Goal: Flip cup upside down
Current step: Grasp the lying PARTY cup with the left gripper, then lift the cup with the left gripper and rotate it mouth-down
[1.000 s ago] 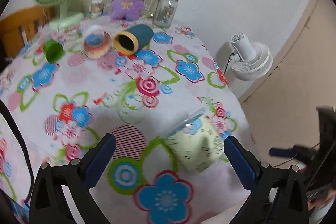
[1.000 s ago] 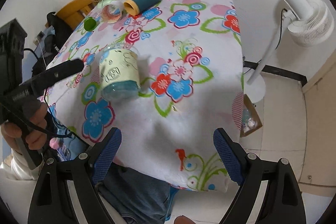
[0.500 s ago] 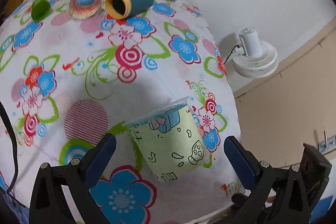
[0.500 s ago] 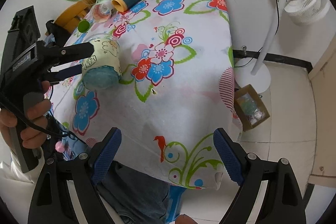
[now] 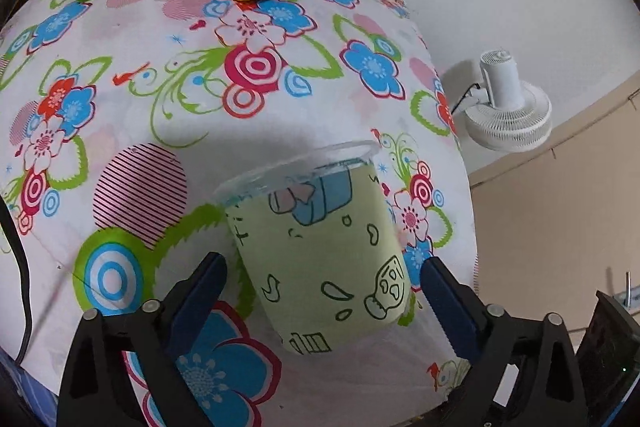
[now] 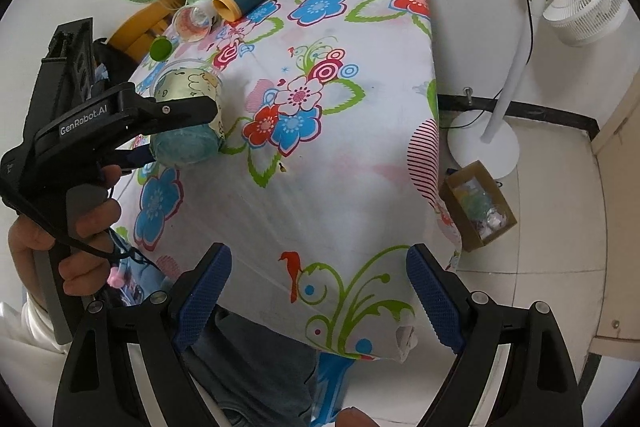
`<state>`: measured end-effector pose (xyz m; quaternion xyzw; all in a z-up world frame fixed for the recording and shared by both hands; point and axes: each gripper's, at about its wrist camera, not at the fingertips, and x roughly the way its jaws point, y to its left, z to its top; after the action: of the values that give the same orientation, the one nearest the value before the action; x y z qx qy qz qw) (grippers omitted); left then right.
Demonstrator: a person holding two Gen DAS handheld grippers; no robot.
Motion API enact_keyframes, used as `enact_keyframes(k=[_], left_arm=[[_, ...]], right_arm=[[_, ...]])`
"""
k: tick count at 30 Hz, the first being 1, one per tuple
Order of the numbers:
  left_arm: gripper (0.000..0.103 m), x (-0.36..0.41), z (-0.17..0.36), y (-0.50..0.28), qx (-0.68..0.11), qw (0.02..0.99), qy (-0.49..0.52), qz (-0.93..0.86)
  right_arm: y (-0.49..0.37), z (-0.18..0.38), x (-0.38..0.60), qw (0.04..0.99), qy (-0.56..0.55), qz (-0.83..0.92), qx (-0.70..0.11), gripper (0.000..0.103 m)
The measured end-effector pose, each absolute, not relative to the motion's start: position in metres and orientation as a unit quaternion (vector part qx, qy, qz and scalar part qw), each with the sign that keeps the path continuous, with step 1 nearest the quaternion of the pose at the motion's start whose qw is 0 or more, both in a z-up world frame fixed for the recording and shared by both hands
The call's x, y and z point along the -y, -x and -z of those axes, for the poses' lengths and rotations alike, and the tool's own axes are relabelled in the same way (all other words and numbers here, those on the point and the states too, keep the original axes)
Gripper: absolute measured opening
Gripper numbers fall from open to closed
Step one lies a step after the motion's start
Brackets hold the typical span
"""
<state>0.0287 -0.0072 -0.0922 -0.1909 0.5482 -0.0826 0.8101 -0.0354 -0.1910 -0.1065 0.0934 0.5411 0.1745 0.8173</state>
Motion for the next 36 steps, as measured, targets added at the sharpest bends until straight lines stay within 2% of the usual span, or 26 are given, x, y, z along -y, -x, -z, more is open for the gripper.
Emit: enact_keyframes(k=[8,21,32,36], left_arm=[[0.069,0.006,0.09,-0.024,-0.546,0.815,0.172,0.087],[0.068,-0.037,0.059,-0.011,-0.536,0.833,0.094,0.095],[0.068,-0.068,0.011,-0.027,-0.563,0.816,-0.021,0.127],[0.068,-0.066,0.011,-0.028,-0.578,0.801,-0.061,0.141]], right_arm=[[0.033,0.107,0.19,0.822,-0.095,-0.174,-0.534,0.091],[0.035,0.103,0.16,0.828,-0.081,-0.202,-0.517,0.091],[0.05,0.081,0.098,0.852,0.005,-0.277,-0.445,0.091],[0.053,0.075,0.082,0.852,-0.018,-0.315,-0.417,0.091]])
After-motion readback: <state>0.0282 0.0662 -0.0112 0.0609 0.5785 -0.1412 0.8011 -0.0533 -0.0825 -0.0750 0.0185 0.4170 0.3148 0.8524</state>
